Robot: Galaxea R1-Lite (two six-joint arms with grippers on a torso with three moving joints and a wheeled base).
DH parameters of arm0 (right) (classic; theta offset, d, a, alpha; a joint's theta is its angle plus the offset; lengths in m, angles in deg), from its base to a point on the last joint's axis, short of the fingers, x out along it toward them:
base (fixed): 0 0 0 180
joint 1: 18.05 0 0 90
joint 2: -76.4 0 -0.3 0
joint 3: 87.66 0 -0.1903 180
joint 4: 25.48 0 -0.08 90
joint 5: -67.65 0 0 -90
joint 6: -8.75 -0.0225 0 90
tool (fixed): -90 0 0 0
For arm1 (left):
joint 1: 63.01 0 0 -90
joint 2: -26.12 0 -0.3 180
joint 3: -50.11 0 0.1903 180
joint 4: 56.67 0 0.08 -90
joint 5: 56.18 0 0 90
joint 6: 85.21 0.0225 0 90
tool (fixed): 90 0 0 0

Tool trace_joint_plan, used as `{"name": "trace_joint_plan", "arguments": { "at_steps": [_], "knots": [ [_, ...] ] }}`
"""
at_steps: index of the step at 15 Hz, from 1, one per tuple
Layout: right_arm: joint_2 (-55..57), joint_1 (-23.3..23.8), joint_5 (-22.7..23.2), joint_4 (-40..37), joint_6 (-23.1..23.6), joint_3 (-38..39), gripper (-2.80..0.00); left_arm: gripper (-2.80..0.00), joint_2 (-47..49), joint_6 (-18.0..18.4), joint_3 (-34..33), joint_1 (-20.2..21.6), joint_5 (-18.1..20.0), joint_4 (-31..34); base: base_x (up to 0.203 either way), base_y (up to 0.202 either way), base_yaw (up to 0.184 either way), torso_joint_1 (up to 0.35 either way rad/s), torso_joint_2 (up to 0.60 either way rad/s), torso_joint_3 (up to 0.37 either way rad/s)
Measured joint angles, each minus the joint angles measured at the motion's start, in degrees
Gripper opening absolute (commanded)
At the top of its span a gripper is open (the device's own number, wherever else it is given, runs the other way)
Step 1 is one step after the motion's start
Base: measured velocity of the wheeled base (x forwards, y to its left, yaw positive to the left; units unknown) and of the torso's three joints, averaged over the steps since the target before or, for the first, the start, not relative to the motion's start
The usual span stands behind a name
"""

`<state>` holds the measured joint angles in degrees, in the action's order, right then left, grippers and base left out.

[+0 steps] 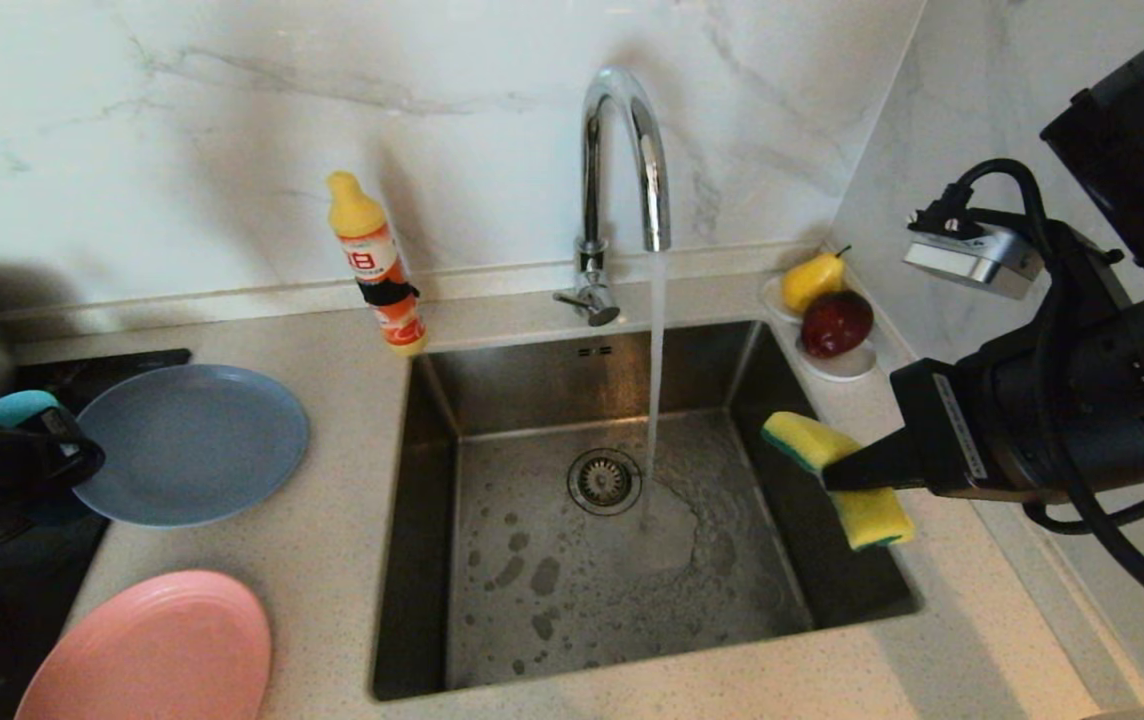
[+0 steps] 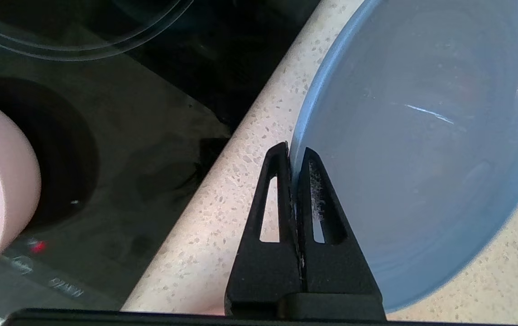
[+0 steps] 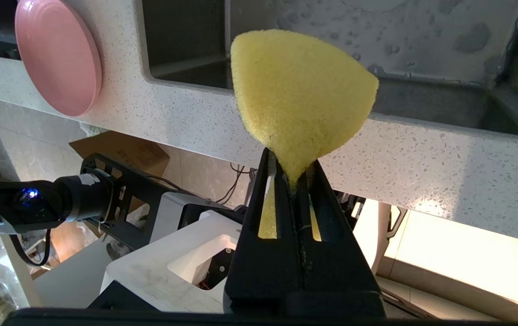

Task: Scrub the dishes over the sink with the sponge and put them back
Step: Place the plate on the table

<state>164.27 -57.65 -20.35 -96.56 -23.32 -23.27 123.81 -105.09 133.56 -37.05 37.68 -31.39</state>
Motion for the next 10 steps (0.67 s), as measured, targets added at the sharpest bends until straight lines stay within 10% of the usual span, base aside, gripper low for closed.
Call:
{"name": "trace_joint_plan", "arguments": {
  "at_steps": [9,10],
  "knots": [
    [-0.22,0.09,0.01,-0.05,-0.09,0.52,-2.80,-2.80,4.05,-1.47,-1.29,2.56,10.28,-0.63,0.000,0.000,0.000,0.000,0.00,0.000],
    [-0.22,0.09,-0.01,-0.02,-0.06,0.52,-2.80,0.00,4.29,-1.48,-1.48,2.56,10.24,-0.66,0.000,0.000,0.000,0.000,0.00,0.000]
  ]
}}
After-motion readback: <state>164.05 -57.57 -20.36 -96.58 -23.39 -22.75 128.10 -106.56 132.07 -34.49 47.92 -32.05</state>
